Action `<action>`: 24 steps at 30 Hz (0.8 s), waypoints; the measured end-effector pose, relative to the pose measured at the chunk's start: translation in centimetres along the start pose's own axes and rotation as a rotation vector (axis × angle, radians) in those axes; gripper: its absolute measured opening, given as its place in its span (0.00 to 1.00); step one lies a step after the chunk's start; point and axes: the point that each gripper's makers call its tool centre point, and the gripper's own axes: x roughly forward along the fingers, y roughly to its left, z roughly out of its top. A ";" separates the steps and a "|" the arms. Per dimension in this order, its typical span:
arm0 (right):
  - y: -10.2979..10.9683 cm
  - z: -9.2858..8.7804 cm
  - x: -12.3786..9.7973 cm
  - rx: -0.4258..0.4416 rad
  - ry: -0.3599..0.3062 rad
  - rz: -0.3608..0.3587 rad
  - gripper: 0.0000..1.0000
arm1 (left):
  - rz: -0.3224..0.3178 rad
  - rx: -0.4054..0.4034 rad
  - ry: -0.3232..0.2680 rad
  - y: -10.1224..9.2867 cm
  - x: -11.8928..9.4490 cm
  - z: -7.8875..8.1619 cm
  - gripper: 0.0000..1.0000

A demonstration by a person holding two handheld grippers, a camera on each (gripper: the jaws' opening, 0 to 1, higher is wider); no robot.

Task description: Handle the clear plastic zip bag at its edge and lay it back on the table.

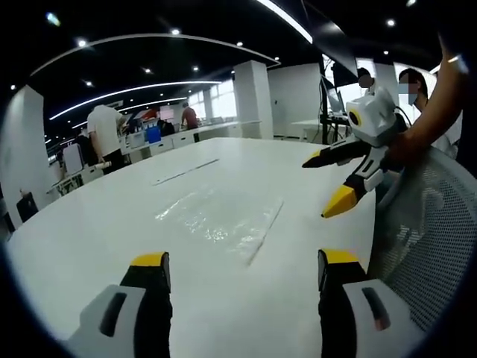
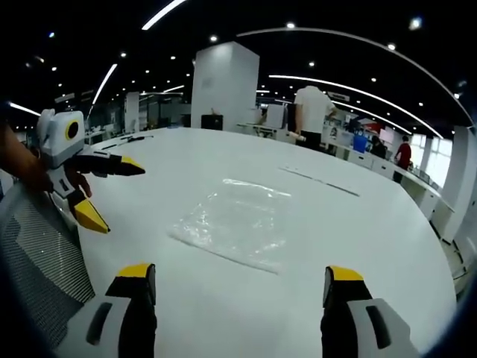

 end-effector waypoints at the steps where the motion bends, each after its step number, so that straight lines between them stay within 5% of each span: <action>1: 0.0 0.0 0.0 0.003 -0.002 0.002 0.93 | 0.000 0.000 -0.002 0.0 0.0 0.1 0.81; 12: -0.7 0.1 0.0 0.032 -0.001 0.006 0.88 | -0.006 0.016 -0.005 -0.2 0.0 0.3 0.80; 24: 0.0 -0.4 0.2 -0.008 0.021 0.008 0.86 | -0.038 0.196 0.114 -0.3 1.9 -1.0 0.54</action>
